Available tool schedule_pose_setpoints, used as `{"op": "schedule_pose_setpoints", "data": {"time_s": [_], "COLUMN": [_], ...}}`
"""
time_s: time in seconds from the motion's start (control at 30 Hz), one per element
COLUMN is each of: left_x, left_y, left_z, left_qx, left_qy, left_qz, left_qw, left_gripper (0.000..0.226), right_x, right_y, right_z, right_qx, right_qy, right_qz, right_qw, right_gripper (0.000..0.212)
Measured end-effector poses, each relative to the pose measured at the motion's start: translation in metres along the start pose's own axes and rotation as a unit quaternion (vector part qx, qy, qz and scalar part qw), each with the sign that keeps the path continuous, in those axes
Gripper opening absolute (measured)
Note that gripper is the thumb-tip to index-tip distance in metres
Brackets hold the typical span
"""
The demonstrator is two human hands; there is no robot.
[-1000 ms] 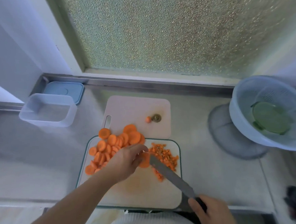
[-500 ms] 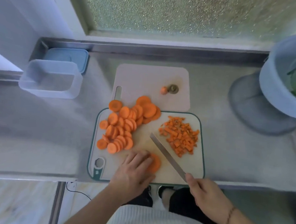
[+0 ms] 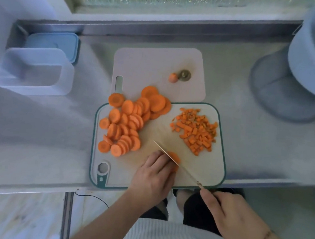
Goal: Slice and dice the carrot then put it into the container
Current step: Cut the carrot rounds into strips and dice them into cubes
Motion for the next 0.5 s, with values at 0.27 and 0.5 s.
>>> {"op": "schedule_pose_setpoints", "data": {"time_s": [0.27,0.5], "left_x": [-0.003,-0.006], "left_y": [0.001,-0.002], "left_z": [0.002,-0.002], "left_qx": [0.001,-0.010], "left_qy": [-0.008,-0.013], "left_qz": [-0.003,-0.005], "left_qw": [1.000,1.000], "left_gripper": [0.024,0.026], "right_x": [0.012,0.002], "right_y": [0.017,0.010], "right_z": [0.014,0.028], "right_qx": [-0.018,-0.004], "right_qy": [0.041,0.013], "right_qz": [-0.035,0.036], "right_qw": [0.998,0.999], "right_gripper": [0.077,0.064]}}
Point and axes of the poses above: each hand's wrist, its own z-axis towards the middle knuckle, its own y-axis out of the palm, x = y × z, the point moved 7 cm from there along z, towards the middle knuckle, and after that the axes turned 4 degrees about z, right-handed, at the moved point
